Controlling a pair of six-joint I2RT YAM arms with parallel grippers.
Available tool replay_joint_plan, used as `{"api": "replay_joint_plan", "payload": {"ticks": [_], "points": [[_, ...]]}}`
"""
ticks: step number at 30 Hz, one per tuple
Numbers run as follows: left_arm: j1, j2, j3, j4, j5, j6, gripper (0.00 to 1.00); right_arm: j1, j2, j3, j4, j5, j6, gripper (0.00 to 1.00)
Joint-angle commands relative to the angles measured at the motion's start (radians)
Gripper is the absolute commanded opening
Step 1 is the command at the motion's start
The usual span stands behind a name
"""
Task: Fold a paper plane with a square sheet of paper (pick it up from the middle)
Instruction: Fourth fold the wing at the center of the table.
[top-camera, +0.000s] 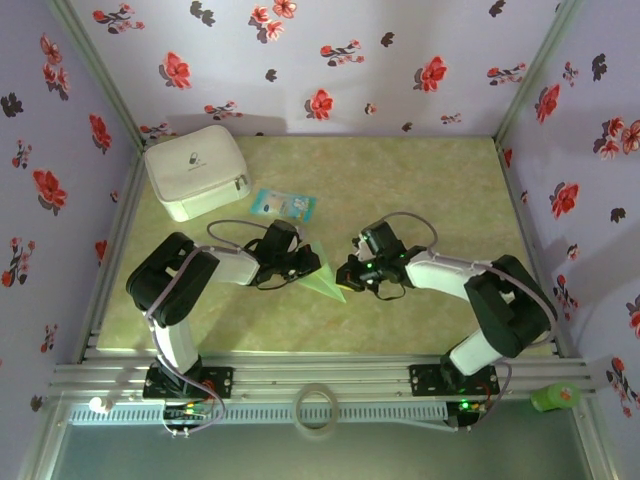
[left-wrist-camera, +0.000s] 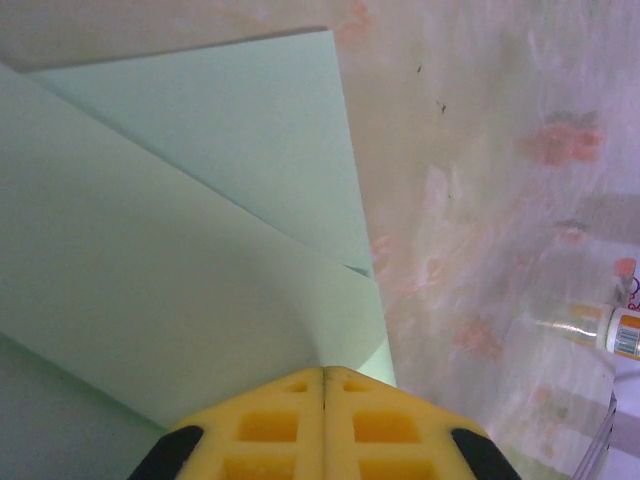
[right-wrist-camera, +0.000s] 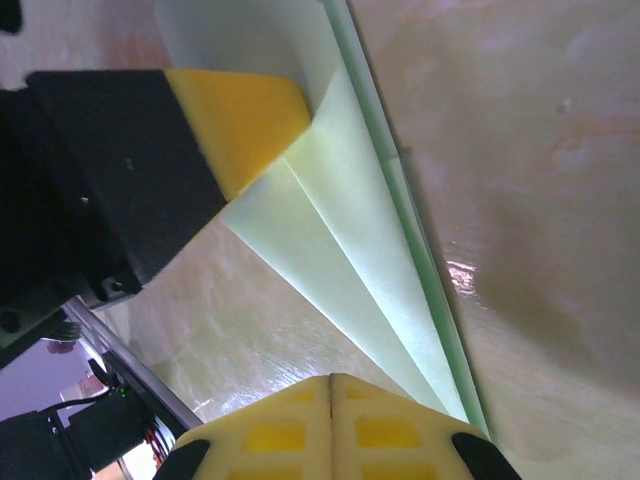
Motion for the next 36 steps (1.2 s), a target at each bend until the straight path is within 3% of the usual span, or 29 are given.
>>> {"api": "replay_joint_plan", "payload": {"ticks": [1,19,28,33,36], "points": [[0.012,0.034,-0.024,-0.124,-0.05,0.01,0.06,0.0,0.036,0.038,-0.022,-0.047,-0.045,0.06],[0.01,0.039,-0.032,-0.133,-0.049,0.002,0.07,0.015,0.137,0.001,0.006,-0.044,-0.07,0.06],[0.01,0.04,-0.031,-0.138,-0.058,-0.001,0.07,0.012,-0.026,-0.201,0.017,-0.026,-0.044,0.07],[0.009,0.031,-0.033,-0.133,-0.058,-0.007,0.06,-0.003,-0.149,-0.166,-0.1,-0.005,-0.076,0.07],[0.007,0.014,-0.034,-0.131,-0.061,-0.006,0.06,-0.005,-0.206,-0.103,-0.082,-0.027,-0.066,0.07]]}}
